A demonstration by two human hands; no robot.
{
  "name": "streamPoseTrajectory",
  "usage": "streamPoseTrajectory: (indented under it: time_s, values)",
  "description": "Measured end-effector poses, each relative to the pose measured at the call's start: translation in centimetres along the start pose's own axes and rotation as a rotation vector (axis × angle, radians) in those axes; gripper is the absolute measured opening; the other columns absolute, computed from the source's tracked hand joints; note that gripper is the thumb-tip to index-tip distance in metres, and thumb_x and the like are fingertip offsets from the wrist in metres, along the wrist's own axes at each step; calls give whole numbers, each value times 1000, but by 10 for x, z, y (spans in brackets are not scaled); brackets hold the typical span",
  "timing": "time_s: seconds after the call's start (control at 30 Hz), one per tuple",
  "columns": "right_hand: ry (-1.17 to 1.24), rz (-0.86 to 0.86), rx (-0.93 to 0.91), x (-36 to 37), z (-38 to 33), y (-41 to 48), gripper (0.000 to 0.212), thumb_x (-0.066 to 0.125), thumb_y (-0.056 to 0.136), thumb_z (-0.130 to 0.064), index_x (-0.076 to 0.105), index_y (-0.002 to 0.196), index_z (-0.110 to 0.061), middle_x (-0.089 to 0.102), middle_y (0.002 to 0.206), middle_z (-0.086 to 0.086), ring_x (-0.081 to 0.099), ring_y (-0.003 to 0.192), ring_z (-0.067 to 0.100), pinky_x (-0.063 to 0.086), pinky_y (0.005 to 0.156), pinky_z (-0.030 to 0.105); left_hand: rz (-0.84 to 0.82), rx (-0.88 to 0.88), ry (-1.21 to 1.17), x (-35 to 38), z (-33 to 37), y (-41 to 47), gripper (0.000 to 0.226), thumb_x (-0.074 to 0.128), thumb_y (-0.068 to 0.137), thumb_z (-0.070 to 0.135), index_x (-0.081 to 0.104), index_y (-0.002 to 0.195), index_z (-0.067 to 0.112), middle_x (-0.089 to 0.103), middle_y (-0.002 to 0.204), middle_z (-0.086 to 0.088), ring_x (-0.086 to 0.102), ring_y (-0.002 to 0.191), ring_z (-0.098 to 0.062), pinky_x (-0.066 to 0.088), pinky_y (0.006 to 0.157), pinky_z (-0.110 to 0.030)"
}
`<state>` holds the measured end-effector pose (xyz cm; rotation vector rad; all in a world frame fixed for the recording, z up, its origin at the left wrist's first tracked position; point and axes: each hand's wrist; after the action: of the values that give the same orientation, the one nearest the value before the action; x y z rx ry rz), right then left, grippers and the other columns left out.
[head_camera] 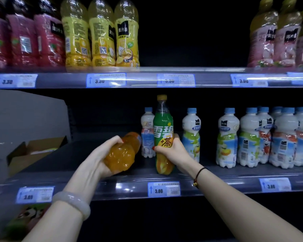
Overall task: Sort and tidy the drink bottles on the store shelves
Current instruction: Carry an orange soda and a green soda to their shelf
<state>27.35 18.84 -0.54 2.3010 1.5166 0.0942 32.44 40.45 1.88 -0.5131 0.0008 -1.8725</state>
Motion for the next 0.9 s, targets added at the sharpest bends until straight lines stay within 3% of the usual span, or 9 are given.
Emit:
streamPoseTrajectory:
  time_s: [0.17, 0.33, 0.47, 0.6, 0.73, 0.83, 0.9]
  values:
    - [85, -76, -12, 0, 1, -1, 34, 77, 77, -19, 51, 98, -17, 67, 99, 6, 66, 91, 15, 57, 82, 33, -154, -22, -23, -8, -27, -8, 64, 74, 50, 14, 57, 111, 4, 64, 103, -26, 62, 100, -40, 50, 86, -46]
    - [112, -48, -55, 4, -7, -5, 31, 73, 81, -32, 45, 94, -27, 65, 100, -1, 64, 90, 8, 55, 71, 21, -273, 6, -17, -7, -36, -8, 61, 68, 56, 8, 55, 115, 2, 70, 96, -25, 70, 90, -39, 56, 71, -47]
    - [240, -115, -17, 4, -23, -6, 29, 66, 86, -35, 60, 106, -14, 70, 108, 16, 68, 99, 28, 57, 85, 41, -296, 35, 102, 7, -45, -8, 67, 81, 52, 10, 56, 113, 4, 73, 86, -21, 72, 79, -34, 58, 65, -45]
    - [210, -170, 28, -3, -27, -14, 47, 65, 87, -36, 49, 123, -9, 66, 115, 14, 67, 103, 28, 54, 91, 47, -313, 124, 137, 22, -54, -6, 69, 84, 55, 24, 54, 115, 10, 73, 86, -18, 72, 75, -29, 58, 62, -39]
    - [165, -173, 47, -11, -12, -29, 48, 64, 86, -41, 45, 123, -16, 65, 113, 6, 68, 98, 22, 57, 83, 38, -315, 219, 132, 32, -61, -3, 66, 79, 58, 32, 56, 117, 15, 72, 92, -13, 71, 78, -26, 56, 63, -38]
    - [206, -184, 24, -18, -4, -39, 35, 63, 87, -38, 51, 117, -24, 69, 108, -1, 71, 91, 14, 58, 71, 28, -353, 268, 174, 38, -63, -6, 71, 82, 55, 33, 55, 118, 16, 73, 92, -10, 72, 81, -26, 56, 66, -40]
    - [287, -166, 50, -24, 0, -48, 32, 62, 88, -36, 52, 116, -25, 69, 110, 3, 71, 94, 17, 59, 74, 31, -396, 307, 216, 45, -66, -12, 80, 85, 47, 37, 55, 118, 16, 74, 91, -8, 72, 81, -25, 57, 65, -39]
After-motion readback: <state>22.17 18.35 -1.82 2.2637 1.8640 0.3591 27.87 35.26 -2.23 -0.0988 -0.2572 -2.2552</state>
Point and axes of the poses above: each hand's wrist, its own y-axis towards the middle knuckle, its own x-axis out of the palm, z = x × y
